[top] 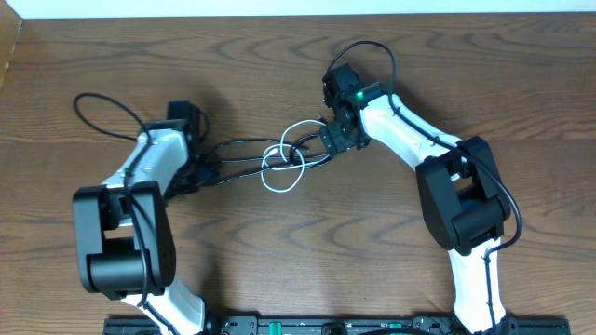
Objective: Untangle cables
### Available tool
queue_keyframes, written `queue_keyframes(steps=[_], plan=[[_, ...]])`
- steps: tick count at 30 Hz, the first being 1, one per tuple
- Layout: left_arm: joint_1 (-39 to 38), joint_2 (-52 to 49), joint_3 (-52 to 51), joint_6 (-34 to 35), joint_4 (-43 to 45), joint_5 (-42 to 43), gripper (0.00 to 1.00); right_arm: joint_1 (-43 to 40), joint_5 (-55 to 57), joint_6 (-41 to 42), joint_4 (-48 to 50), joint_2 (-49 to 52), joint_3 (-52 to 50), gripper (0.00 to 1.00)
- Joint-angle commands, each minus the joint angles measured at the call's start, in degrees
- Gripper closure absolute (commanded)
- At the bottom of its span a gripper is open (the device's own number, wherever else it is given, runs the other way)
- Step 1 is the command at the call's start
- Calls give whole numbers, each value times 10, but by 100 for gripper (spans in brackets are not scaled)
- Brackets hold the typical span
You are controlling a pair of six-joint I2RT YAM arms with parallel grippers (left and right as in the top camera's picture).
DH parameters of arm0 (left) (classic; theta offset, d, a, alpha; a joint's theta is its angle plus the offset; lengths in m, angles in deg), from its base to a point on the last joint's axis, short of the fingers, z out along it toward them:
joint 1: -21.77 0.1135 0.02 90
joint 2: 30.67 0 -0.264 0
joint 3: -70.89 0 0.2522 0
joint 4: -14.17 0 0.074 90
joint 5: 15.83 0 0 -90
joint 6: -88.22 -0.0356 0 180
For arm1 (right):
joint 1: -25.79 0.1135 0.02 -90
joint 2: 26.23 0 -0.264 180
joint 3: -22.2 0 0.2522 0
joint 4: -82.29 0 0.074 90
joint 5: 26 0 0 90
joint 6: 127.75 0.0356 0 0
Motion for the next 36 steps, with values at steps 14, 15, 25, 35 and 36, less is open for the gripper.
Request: queue_keyframes(steps=[14, 15, 25, 35, 36], plan=[[191, -31, -27, -23, 0, 154, 2, -29, 140, 34, -14, 74, -47, 10], [194, -31, -27, -26, 2, 171, 2, -31, 130, 34, -12, 74, -47, 8], [166, 7, 2, -80, 17, 263, 2, -31, -11, -49, -36, 53, -27, 18], [49, 127, 12, -79, 46, 262, 2, -31, -139, -69, -44, -2, 2, 15], [36, 127, 11, -79, 46, 262, 2, -32, -139, -68, -46, -2, 2, 16]])
